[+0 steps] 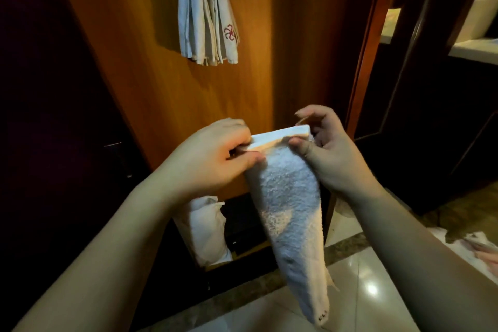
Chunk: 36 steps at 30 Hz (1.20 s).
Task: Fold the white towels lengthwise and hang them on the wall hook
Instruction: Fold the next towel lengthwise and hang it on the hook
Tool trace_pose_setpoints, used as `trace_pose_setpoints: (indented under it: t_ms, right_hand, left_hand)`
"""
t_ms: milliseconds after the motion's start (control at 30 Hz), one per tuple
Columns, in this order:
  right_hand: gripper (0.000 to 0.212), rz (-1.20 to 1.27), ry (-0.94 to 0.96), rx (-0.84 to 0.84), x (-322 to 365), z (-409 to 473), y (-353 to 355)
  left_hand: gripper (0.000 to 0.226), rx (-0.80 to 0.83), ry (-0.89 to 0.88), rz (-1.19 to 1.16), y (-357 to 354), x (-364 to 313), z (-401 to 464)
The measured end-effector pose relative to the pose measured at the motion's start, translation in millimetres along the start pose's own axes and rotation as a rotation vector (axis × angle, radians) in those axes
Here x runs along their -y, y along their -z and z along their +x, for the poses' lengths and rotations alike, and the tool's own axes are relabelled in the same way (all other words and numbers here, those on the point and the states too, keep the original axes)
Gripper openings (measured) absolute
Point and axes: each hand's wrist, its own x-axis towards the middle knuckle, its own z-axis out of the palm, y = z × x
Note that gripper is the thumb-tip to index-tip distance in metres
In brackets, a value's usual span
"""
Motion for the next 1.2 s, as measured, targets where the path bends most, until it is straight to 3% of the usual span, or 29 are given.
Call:
trace_pose_setpoints:
  t_ms: [167,233,333,467,533,600,667,733,833,900,1033,1100,1200]
  right_hand:
    - [0.041,0.301,-0.19,-0.016,-7,-9,1]
    - [0.043,0.368,-0.185,-0.01,-10,-8,1]
    - [0.039,0.47,-0.162,0.005,-9,-6,-4]
    - [0.021,0.391,-0.1,-0.045,1,0,-19]
    - [0.015,0.321,-0.072,-0.103,3,6,-23]
    - [0.014,0.281,-0.061,-0.147,3,13,-25]
    - [0.021,0.221,-0.074,-0.163,1,20,-25]
    - [0.036,0.231,-0.119,-0.149,-7,28,-19]
    - [0.078,0.44,-0.452,-0.05,-25,32,-5]
    - [0.076,0.485,-0.705,0.02,-46,21,1]
    - [0.046,0.386,-0.903,0.085,-88,-19,-2]
    - [0.056,0.431,-0.892,0.068,-99,-30,-1]
    - [0.09,0.594,-0.861,0.075,-101,-36,2]
  left_hand:
    - [0.022,-0.09,0.171,-0.211,-16,-9,-5]
    - [0.032,-0.127,0.304,-0.493,-21,-9,-6]
    - [0.043,-0.184,0.363,-0.91,-26,-9,-4]
    - [0.038,-0.309,0.442,-1.355,-37,-13,-5]
    - [0.066,-0.182,0.536,-1.481,-47,-6,-14]
    - [0.071,-0.028,0.63,-1.501,-57,-4,-22]
    - [0.043,-0.046,0.703,-1.463,-64,-4,-24]
    - [0.032,-0.115,0.736,-1.474,-64,-5,-20]
    - [0.032,-0.125,0.752,-1.519,-58,-1,-11]
    - [0.03,-0.12,0.779,-1.531,-54,-3,-5]
    - [0.031,-0.134,0.868,-1.62,-48,-1,10]
    - [0.032,-0.161,0.93,-1.608,-46,6,16]
    - [0.034,-0.196,1.014,-1.561,-45,19,24]
